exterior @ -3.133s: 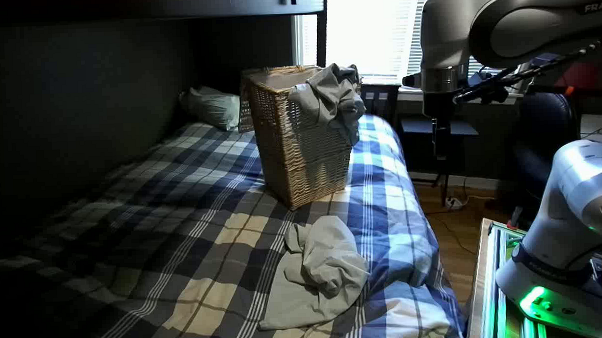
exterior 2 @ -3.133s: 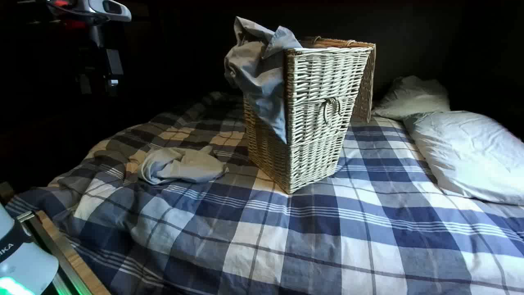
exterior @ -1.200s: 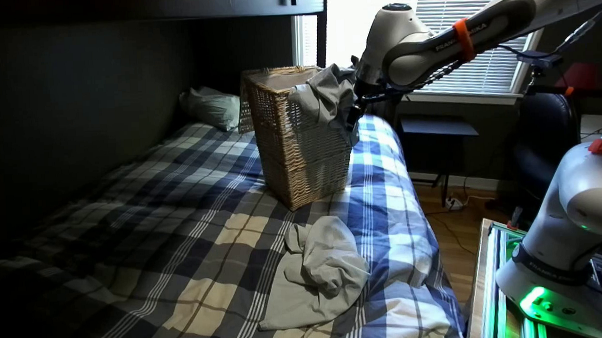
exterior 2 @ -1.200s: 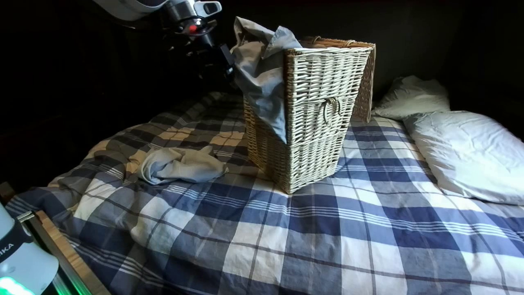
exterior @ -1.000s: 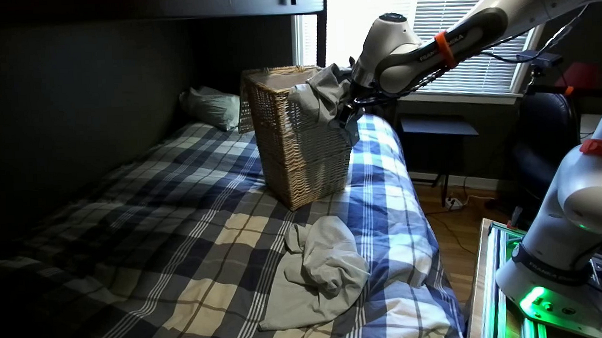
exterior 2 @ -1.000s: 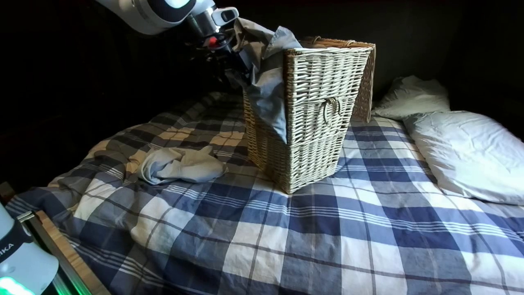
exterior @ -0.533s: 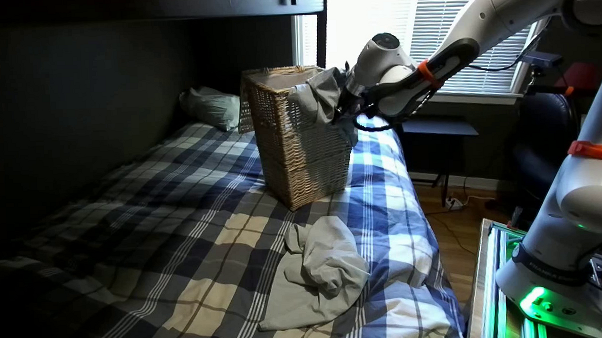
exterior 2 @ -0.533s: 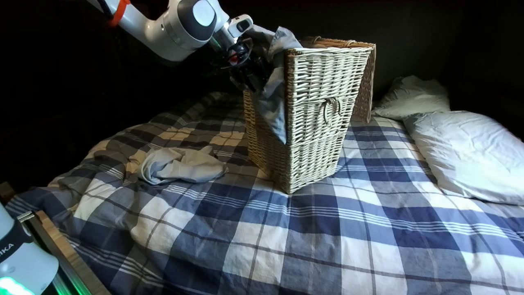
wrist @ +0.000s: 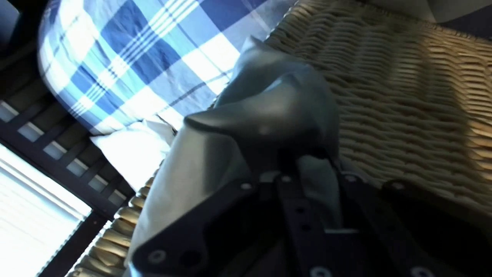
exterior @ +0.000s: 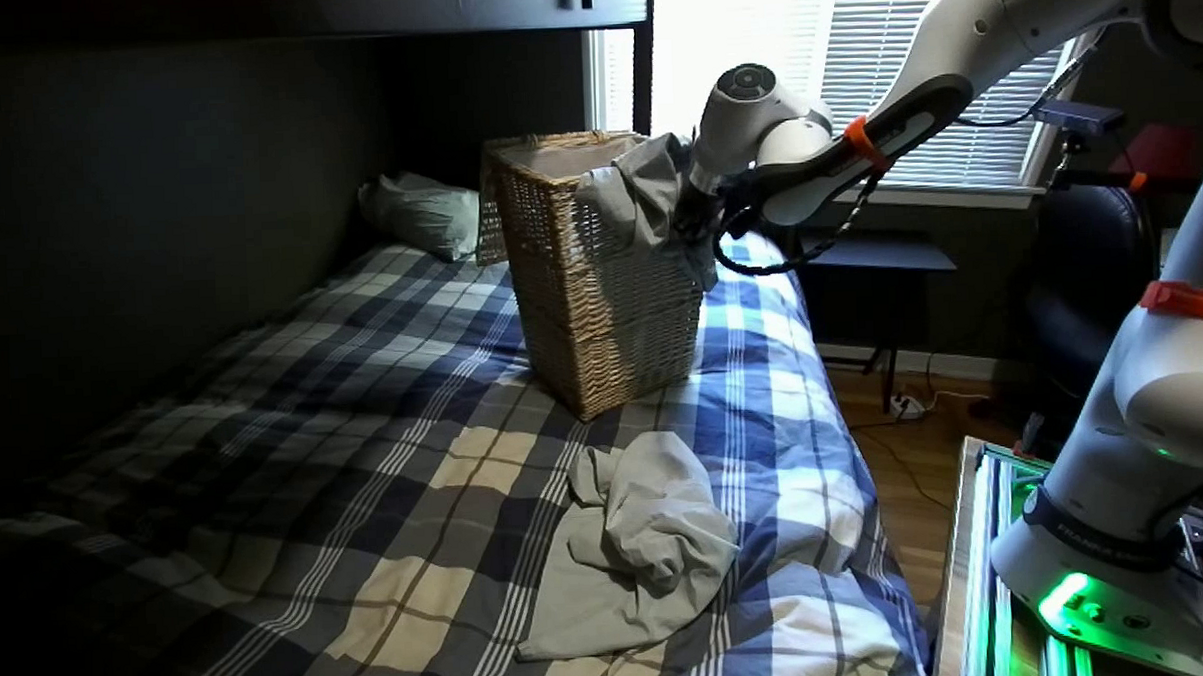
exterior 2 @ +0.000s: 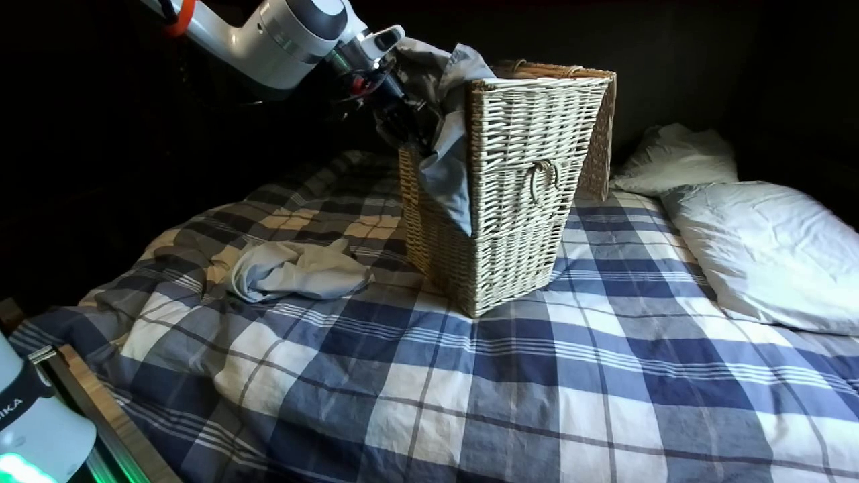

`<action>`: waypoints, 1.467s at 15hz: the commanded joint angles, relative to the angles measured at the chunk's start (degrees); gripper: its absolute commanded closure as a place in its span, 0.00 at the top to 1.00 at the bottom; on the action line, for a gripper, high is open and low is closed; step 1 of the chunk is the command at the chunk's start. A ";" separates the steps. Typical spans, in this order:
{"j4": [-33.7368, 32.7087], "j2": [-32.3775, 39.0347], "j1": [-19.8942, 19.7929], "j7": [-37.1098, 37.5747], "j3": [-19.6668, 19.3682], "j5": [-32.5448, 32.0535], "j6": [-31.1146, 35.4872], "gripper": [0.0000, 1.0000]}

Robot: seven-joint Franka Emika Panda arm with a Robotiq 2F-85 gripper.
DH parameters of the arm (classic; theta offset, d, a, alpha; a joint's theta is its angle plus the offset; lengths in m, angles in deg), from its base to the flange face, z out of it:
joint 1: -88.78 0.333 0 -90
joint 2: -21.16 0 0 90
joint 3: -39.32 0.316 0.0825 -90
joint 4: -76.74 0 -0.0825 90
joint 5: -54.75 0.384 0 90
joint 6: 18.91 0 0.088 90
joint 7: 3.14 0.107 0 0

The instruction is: Push the cloth hanging on the laundry basket inside the laundry basket

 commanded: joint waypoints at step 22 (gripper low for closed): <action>-27.93 -0.93 2.13 7.01 7.42 19.94 -7.11 0.00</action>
